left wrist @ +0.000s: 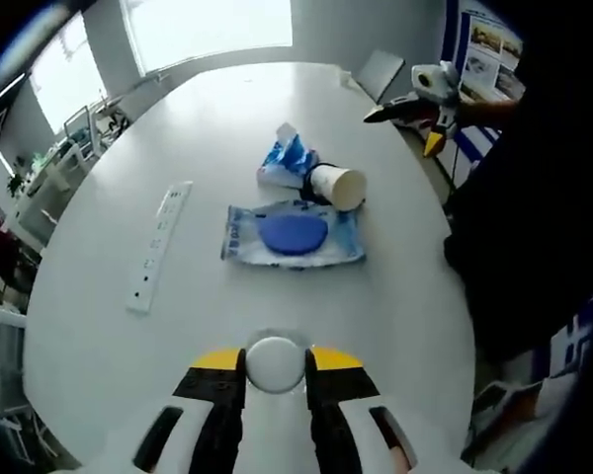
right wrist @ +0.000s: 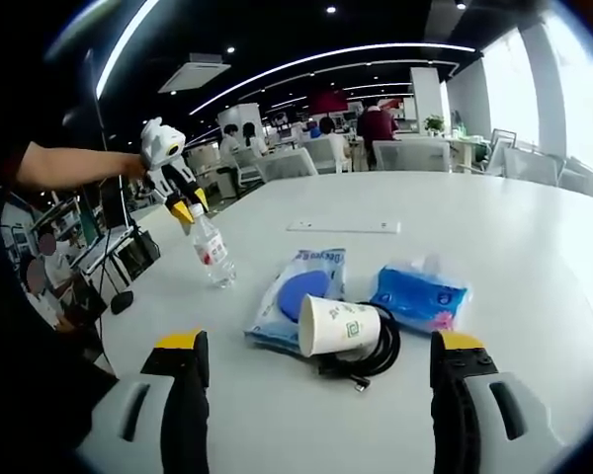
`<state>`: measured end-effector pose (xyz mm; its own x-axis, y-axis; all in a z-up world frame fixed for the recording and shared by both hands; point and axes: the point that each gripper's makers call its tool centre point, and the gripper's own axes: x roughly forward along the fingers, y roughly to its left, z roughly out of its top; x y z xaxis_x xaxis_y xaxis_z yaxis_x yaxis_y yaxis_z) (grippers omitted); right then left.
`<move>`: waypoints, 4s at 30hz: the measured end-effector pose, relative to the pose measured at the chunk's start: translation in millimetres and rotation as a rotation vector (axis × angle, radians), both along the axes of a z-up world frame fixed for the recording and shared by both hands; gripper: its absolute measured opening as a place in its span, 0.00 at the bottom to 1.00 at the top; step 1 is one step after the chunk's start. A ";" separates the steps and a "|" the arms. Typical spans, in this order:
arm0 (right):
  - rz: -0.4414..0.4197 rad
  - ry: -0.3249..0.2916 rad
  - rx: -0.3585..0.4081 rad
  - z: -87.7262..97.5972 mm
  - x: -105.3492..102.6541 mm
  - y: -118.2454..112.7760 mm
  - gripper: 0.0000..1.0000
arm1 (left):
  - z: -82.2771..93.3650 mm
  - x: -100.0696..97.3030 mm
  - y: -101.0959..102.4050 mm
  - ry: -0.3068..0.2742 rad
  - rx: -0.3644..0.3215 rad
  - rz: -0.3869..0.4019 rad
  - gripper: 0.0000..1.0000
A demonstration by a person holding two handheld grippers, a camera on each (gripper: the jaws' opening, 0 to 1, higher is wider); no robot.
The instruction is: Arrange the tabletop items into an orderly group along one side of the table until the central work area is clear of visible clutter.
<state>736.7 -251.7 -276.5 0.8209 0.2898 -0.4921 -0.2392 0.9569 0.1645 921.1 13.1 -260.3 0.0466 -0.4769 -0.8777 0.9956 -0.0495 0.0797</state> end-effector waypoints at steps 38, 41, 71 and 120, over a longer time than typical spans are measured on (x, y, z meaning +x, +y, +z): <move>0.107 -0.040 -0.040 18.3 19.0 -3.5 1.00 | 52.0 -54.8 -5.4 -0.019 -0.458 0.506 0.72; 0.119 -0.044 -0.041 19.0 21.0 -5.5 1.00 | 51.7 -71.4 -6.4 -0.020 -0.486 0.551 0.75; 0.124 -0.012 -0.052 6.9 3.5 -34.2 1.00 | 22.9 -150.9 -23.0 0.011 -0.642 0.944 0.99; 0.117 -0.009 -0.058 11.8 14.8 -13.6 0.92 | 14.5 -144.1 -11.8 0.020 -0.596 0.902 0.99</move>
<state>751.6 -265.3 -264.6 0.7877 0.3547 -0.5038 -0.3506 0.9304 0.1068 777.0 1.4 -245.7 0.5829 -0.6244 -0.5199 0.6468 0.7438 -0.1682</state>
